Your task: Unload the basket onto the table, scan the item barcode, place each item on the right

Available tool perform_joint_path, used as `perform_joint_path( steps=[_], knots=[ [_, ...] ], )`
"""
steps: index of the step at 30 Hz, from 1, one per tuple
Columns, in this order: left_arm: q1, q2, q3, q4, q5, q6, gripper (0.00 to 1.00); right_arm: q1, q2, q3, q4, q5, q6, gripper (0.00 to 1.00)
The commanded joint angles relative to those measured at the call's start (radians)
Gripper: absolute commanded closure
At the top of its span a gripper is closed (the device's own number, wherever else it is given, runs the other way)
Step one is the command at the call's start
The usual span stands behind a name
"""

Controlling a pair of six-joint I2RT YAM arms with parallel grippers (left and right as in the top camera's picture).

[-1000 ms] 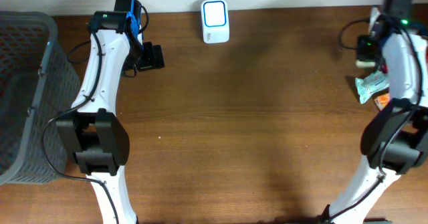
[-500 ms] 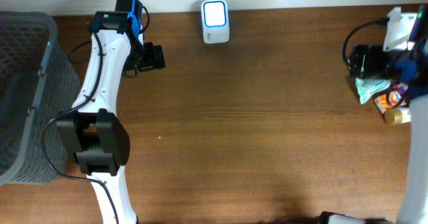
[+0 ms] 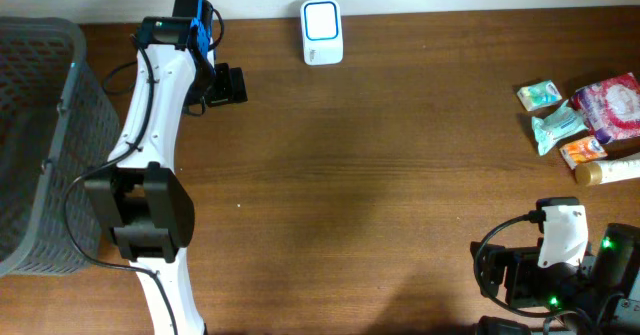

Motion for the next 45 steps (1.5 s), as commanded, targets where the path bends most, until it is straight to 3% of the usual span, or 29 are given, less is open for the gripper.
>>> perform_joint_path(
  steps=[1, 8, 11, 16, 22, 24, 28, 31, 34, 36, 39, 43, 45],
  knots=[
    [0.001, 0.006, 0.001, 0.002, -0.007, -0.003, 0.01, 0.005, -0.003, -0.005, 0.000, -0.032, 0.004, 0.02],
    [0.001, 0.006, 0.001, 0.002, -0.006, -0.003, 0.01, 0.039, -0.034, -0.028, 0.062, -0.039, -0.037, 0.02],
    [0.001, 0.006, 0.001, 0.002, -0.007, -0.003, 0.01, 0.233, -0.175, -0.171, 0.234, -0.008, -0.063, 0.02],
    [0.001, 0.006, 0.001, 0.002, -0.007, -0.003, 0.01, 0.242, -0.367, -0.434, 0.488, 0.038, -0.063, 0.02],
    [0.001, 0.006, 0.001, 0.002, -0.007, -0.003, 0.01, 0.242, -0.586, -0.819, 0.963, 0.047, -0.059, 0.02],
    [0.001, 0.006, 0.001, 0.002, -0.007, -0.003, 0.01, 0.242, -0.649, -0.885, 1.014, 0.049, -0.059, 0.02],
    [0.001, 0.006, 0.001, 0.002, -0.007, -0.003, 0.01, 0.241, -0.670, -1.003, 1.233, 0.068, -0.053, 0.02],
    [0.001, 0.006, 0.001, 0.002, -0.007, -0.003, 0.01, 0.241, -0.670, -1.101, 1.385, 0.189, 0.142, 0.02],
    [0.001, 0.006, 0.001, 0.002, -0.007, -0.003, 0.01, 0.242, -0.670, -1.167, 1.506, 0.201, 0.145, 0.01],
    [0.001, 0.006, 0.001, 0.002, -0.007, -0.003, 0.01, 0.242, -0.670, -1.179, 1.524, 0.211, 0.161, 0.02],
    [0.001, 0.006, 0.001, 0.002, -0.007, -0.003, 0.01, 0.242, -0.670, -1.214, 1.528, 0.339, 0.315, 0.02],
    [0.001, 0.006, 0.001, 0.002, -0.007, -0.003, 0.01, 0.242, -0.670, -1.214, 1.405, 0.343, 0.293, 0.02],
    [0.001, 0.006, 0.001, 0.002, -0.007, -0.003, 0.01, 0.242, -0.670, -1.214, 1.406, 0.313, 0.201, 0.02]
  ],
)
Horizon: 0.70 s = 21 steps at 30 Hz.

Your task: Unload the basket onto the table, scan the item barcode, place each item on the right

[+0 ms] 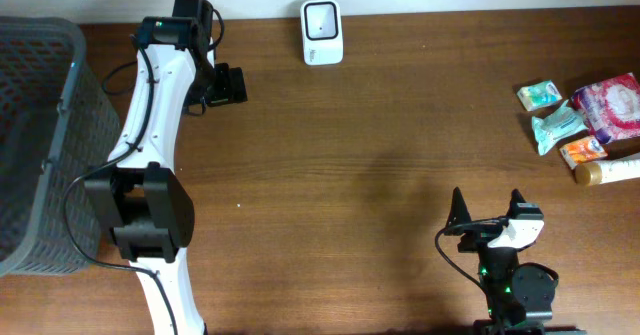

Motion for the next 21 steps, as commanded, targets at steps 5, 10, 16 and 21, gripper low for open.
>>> perform_joint_path(
  steps=[5, 10, 16, 21],
  knots=[
    [0.001, 0.006, 0.001, 0.002, -0.007, -0.003, 0.01, 0.006, -0.008, -0.008, -0.001, -0.014, -0.063, 0.02],
    [0.001, 0.006, 0.001, 0.002, -0.007, -0.003, 0.01, 0.006, -0.008, -0.008, -0.001, -0.014, -0.063, 0.02],
    [0.001, 0.006, 0.001, 0.002, -0.007, -0.003, 0.01, 0.006, -0.008, -0.008, -0.001, -0.014, -0.063, 0.02],
    [0.001, 0.006, 0.001, -0.015, -0.007, -0.003, 0.01, 0.006, -0.008, -0.008, -0.001, -0.014, -0.063, 0.02]
  ],
)
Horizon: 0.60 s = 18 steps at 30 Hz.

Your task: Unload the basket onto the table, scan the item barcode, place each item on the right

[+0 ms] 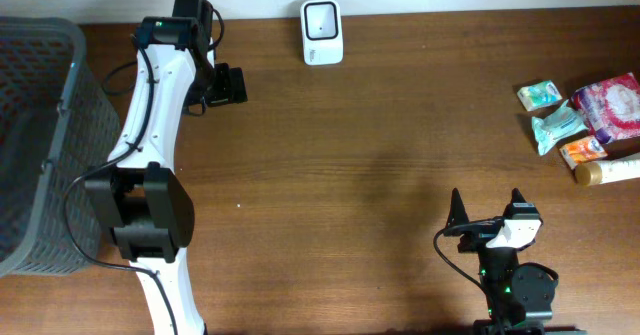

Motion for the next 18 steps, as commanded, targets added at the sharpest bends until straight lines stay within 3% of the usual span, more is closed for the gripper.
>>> perform_joint_path(
  steps=[1, 4, 8, 11, 13, 15, 18],
  knots=[
    [0.000, -0.009, 0.000, -0.057, 0.001, -0.003, 0.01, 0.006, -0.008, -0.008, -0.001, -0.010, -0.004, 0.02],
    [-0.016, -0.187, -0.195, -0.003, 0.033, -0.002, 0.01, 0.006, -0.008, -0.008, -0.001, -0.010, -0.004, 0.02],
    [-0.055, -0.623, -0.773, 0.365, 0.019, 0.100, 0.01, 0.006, -0.008, -0.008, -0.001, -0.010, -0.004, 0.02],
    [-0.055, -0.940, -1.089, 0.501, 0.020, 0.099, 0.01, 0.006, -0.008, -0.008, -0.001, -0.010, -0.004, 0.02],
    [-0.051, -1.170, -1.266, 0.528, 0.019, 0.100, 0.01, 0.006, -0.006, -0.008, -0.001, -0.010, -0.004, 0.02],
    [-0.051, -1.527, -1.472, 0.524, 0.020, 0.099, 0.01, 0.006, -0.006, -0.008, -0.001, -0.010, -0.004, 0.02],
    [-0.051, -1.743, -1.578, 0.524, -0.019, 0.100, 0.01, 0.006, -0.006, -0.008, -0.001, -0.010, -0.004, 0.02]
  ],
)
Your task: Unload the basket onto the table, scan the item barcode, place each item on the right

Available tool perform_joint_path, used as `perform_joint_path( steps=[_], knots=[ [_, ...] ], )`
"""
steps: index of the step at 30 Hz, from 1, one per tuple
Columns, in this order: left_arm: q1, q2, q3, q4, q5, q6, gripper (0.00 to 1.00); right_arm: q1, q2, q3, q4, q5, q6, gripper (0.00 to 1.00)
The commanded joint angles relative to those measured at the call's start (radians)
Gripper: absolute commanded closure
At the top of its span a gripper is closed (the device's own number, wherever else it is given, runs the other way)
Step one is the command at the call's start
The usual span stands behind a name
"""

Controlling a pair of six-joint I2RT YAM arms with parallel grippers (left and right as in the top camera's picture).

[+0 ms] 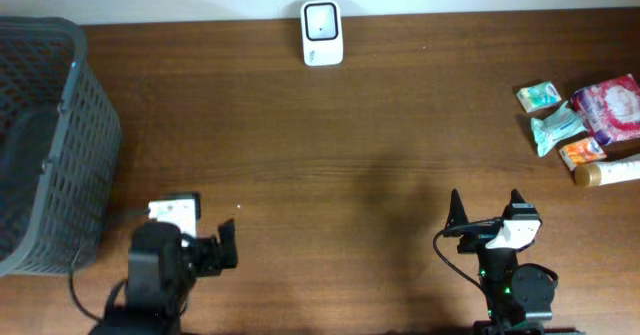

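The white barcode scanner [322,19] stands at the table's far edge, centre. Several small packets lie at the far right: a red-pink pack [612,103], a teal packet [557,127], a small green-white one [538,96], an orange one [582,152] and a cream tube [606,171]. My right gripper [486,201] stands open near the front edge, its fingertips pointing away, nothing between them. My left gripper [226,248] sits folded at the front left, pointing right, holding nothing that shows; its jaws are seen as one dark block.
A grey mesh basket [70,125] fills the left side of the table. The brown wooden tabletop [330,165] stretches between the scanner, the basket and the packets.
My left arm, which was stretched up to the far left corner beside the basket, is now folded at the front left edge. The right gripper and the packets have not moved.
At first my left arm reached to the far left corner and my right arm was folded at the front right corner. Then the right gripper stood open near the front edge. It stayed there, and the left arm is now folded at the front left.
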Motion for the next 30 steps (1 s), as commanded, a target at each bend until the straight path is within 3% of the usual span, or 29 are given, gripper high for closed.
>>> perform_joint_path(
  steps=[1, 3, 6, 12, 18, 30],
  knots=[
    [0.002, -0.152, -0.097, 0.008, -0.034, 0.016, 0.01, 0.006, -0.006, -0.007, -0.004, -0.006, -0.004, 0.01],
    [0.002, -0.159, -0.133, 0.024, -0.032, 0.016, 0.01, 0.006, -0.006, -0.007, -0.004, -0.006, -0.004, 0.02],
    [0.042, -0.250, -0.233, 0.237, -0.016, 0.016, 0.01, 0.006, -0.006, -0.007, -0.004, -0.006, -0.004, 0.02],
    [0.109, -0.483, -0.565, 0.850, 0.003, 0.016, 0.01, 0.006, -0.006, -0.007, -0.004, -0.006, -0.004, 0.02],
    [0.138, -0.556, -0.599, 0.721, 0.020, 0.087, 0.01, 0.006, -0.006, -0.007, -0.004, -0.006, -0.004, 0.02],
    [0.138, -0.556, -0.598, 0.719, 0.029, 0.161, 0.01, 0.006, -0.006, -0.007, -0.004, -0.006, -0.004, 0.02]
  ],
)
